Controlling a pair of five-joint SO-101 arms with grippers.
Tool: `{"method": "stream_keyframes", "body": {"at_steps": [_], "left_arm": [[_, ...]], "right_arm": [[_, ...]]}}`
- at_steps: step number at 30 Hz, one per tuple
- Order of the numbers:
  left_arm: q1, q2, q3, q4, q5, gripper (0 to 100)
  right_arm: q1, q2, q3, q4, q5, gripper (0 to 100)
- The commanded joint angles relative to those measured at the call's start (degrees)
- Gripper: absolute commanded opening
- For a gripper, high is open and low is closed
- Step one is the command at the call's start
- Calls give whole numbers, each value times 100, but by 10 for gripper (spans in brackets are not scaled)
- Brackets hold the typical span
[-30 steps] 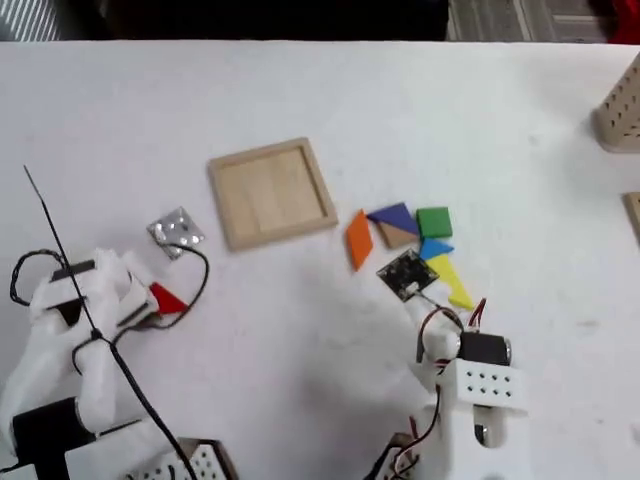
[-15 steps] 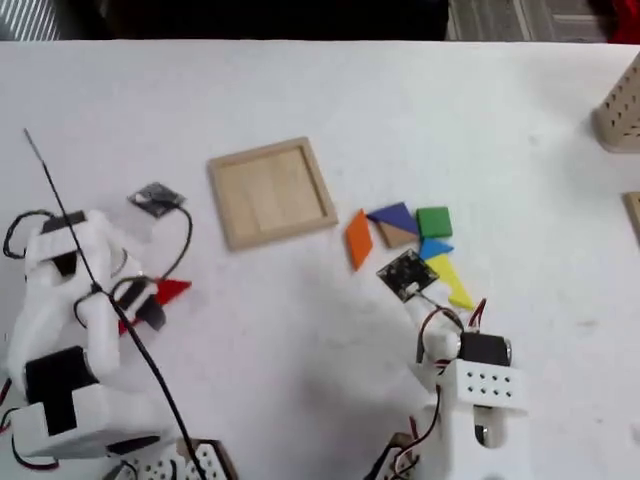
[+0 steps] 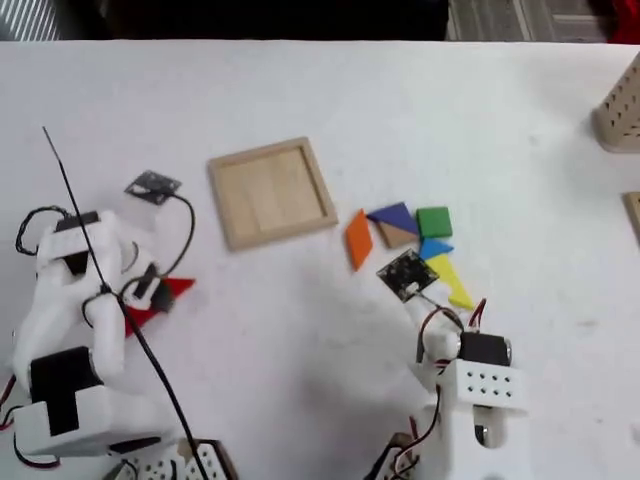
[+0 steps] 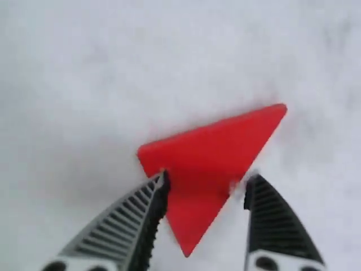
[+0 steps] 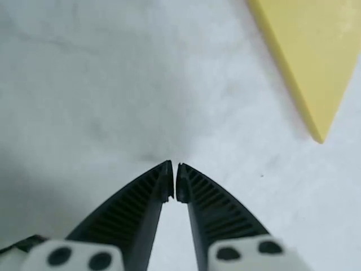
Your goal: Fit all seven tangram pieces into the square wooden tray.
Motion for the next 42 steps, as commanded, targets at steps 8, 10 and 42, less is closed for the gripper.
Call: {"method": "stream_keyframes", "body": {"at_steps": [8, 10, 42], "left_arm": [[-13, -4, 149, -774, 431, 233], [-13, 4, 193, -774, 413, 233], [-1446, 1534, 132, -2646, -1090, 172]], "right_arm": [[-48, -31, -18, 31, 62, 21], [-48, -31, -18, 31, 62, 21], [-48, -22, -18, 40, 62, 21]]}}
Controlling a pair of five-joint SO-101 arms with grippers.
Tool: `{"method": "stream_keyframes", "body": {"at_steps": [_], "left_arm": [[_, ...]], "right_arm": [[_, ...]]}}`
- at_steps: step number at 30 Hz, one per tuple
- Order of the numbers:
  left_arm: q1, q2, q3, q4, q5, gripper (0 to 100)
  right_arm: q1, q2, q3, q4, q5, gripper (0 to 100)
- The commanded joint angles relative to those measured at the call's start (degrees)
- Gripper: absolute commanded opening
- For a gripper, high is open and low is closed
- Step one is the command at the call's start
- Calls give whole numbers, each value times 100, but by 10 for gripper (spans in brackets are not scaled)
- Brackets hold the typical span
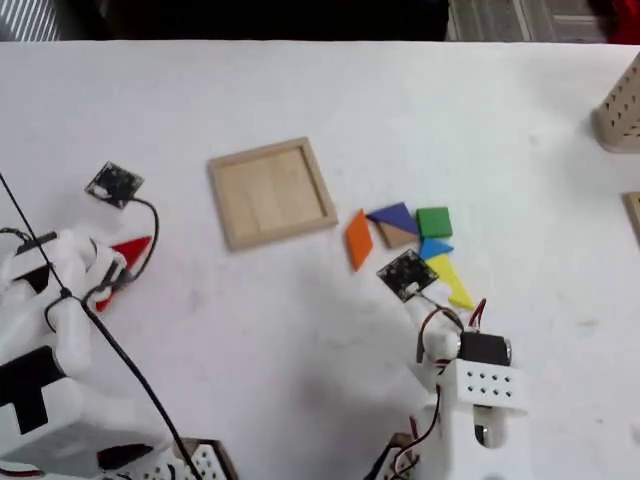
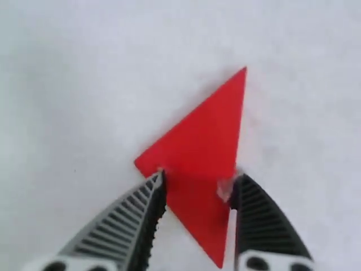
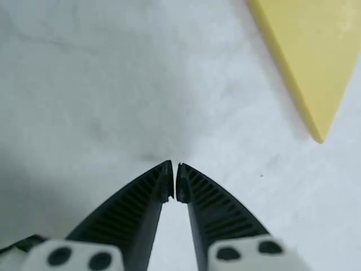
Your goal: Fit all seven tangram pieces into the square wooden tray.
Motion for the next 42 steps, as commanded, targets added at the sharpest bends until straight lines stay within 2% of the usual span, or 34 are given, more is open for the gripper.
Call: {"method": "stream_keyframes", "body": {"at_steps": [1, 7, 9, 14, 19, 23, 29, 40, 42], "left_arm": [[-391, 374, 193, -369, 431, 172], [-505, 92, -123, -360, 1987, 172], [-611, -110, -167, -352, 1793, 174], [-664, -734, -220, 378, 308, 182], [-822, -1068, -774, 1125, 255, 277], [-813, -945, -1530, 1389, 35, 283], [-602, -171, -2945, 2259, -316, 283], [-330, 2132, -4607, 2356, -369, 282], [-321, 2413, -4677, 2356, -580, 280]], "right_arm": [[-48, -22, -18, 40, 62, 21], [-48, -31, -18, 40, 62, 21], [-48, -31, -18, 40, 62, 21], [-48, -31, -18, 40, 62, 21], [-48, -31, -18, 40, 62, 21], [-48, -31, -18, 40, 62, 21], [-22, -66, 18, 75, 185, 19], [-40, -66, 26, 75, 211, 20], [-40, -66, 26, 75, 211, 20]]}}
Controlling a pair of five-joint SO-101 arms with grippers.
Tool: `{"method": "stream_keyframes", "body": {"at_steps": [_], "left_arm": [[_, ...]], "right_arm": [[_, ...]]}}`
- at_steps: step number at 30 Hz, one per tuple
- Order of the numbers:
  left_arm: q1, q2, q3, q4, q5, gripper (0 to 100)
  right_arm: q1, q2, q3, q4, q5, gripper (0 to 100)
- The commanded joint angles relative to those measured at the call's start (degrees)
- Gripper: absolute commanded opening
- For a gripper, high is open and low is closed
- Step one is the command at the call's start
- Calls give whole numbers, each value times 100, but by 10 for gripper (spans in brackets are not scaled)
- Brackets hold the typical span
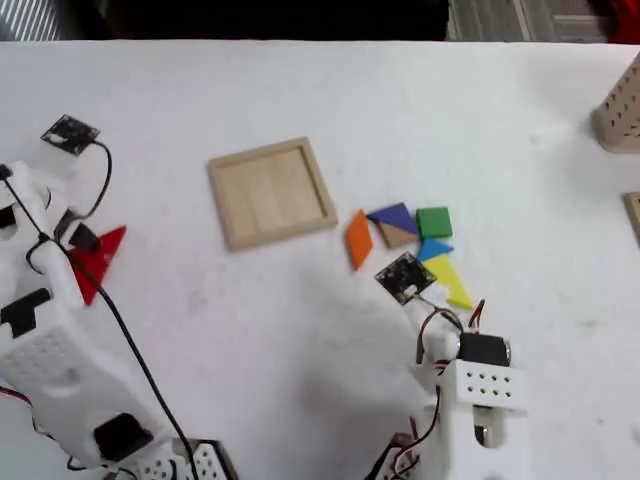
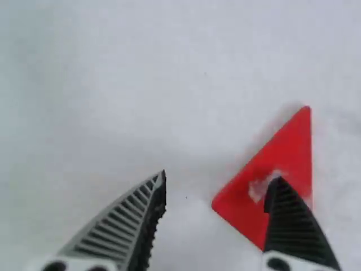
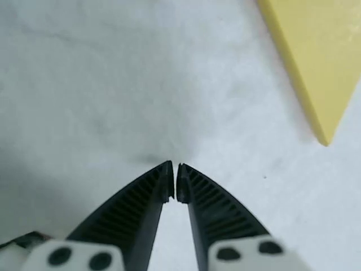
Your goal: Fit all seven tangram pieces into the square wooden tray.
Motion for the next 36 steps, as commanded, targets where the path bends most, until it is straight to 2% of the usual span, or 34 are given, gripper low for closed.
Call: {"method": "stream_keyframes", "body": {"at_steps": [1, 4, 8, 13, 21, 27, 30, 36], "left_arm": [[110, 593, -378, 26, -360, 279], [136, 796, -334, 70, -563, 282], [136, 831, -387, 888, -949, 279], [136, 796, -686, 1574, -993, 279], [127, 822, -668, 1240, -747, 278], [163, 822, -677, 1275, -721, 278], [198, 822, -668, 1292, -431, 278], [382, 787, -457, 1934, -352, 269]], "right_arm": [[-40, -66, -26, 75, 53, 20], [-48, -66, -26, 75, 53, 20], [-48, -66, -26, 75, 53, 20], [-48, -66, -26, 75, 53, 21], [-48, -66, -26, 75, 53, 21], [-48, -66, -26, 75, 53, 20], [-48, -66, -26, 75, 53, 19], [-40, -66, -26, 75, 53, 19]]}}
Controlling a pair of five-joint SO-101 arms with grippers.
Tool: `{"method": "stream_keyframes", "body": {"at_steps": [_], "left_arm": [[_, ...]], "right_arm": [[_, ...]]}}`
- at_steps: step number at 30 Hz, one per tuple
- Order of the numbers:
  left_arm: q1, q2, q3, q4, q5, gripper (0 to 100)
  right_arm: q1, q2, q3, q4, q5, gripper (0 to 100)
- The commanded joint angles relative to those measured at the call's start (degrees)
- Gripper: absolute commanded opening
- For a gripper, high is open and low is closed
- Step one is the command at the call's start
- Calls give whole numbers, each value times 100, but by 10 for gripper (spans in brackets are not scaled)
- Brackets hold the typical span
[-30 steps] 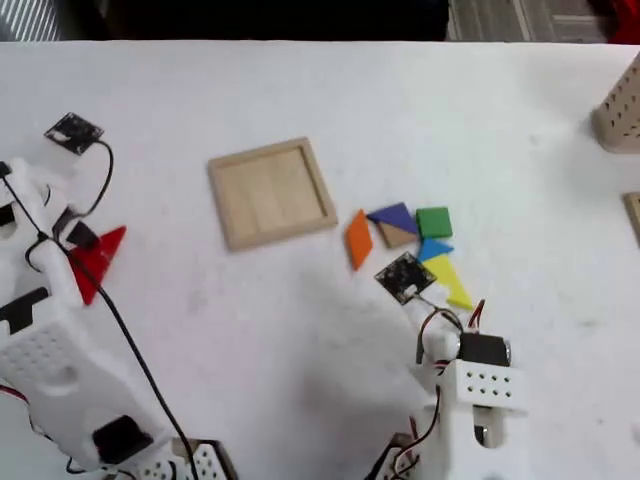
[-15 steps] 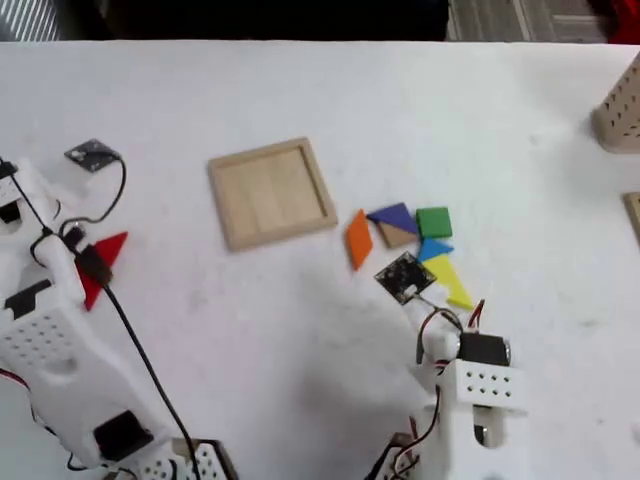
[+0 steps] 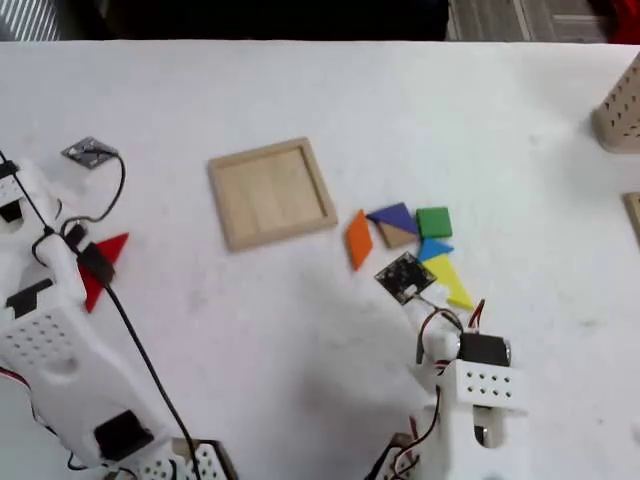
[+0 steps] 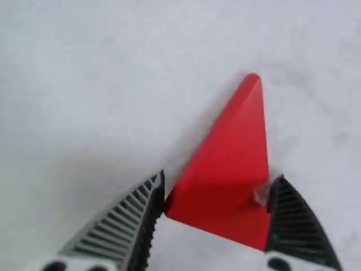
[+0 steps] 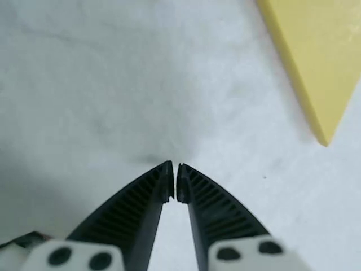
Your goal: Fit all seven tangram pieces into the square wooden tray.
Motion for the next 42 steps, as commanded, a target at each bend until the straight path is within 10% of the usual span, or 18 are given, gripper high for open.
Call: {"method": "stream_keyframes", "body": {"at_steps": [1, 22, 42], "left_arm": [[356, 13, 316, 484, 97, 248], [752, -13, 993, 2004, -255, 23], [892, -4, -519, 2145, 2066, 20]], "right_arm": [[-31, -66, -26, 75, 53, 19], [4, -66, -26, 75, 9, 19], [4, -66, -26, 66, 0, 19]]}}
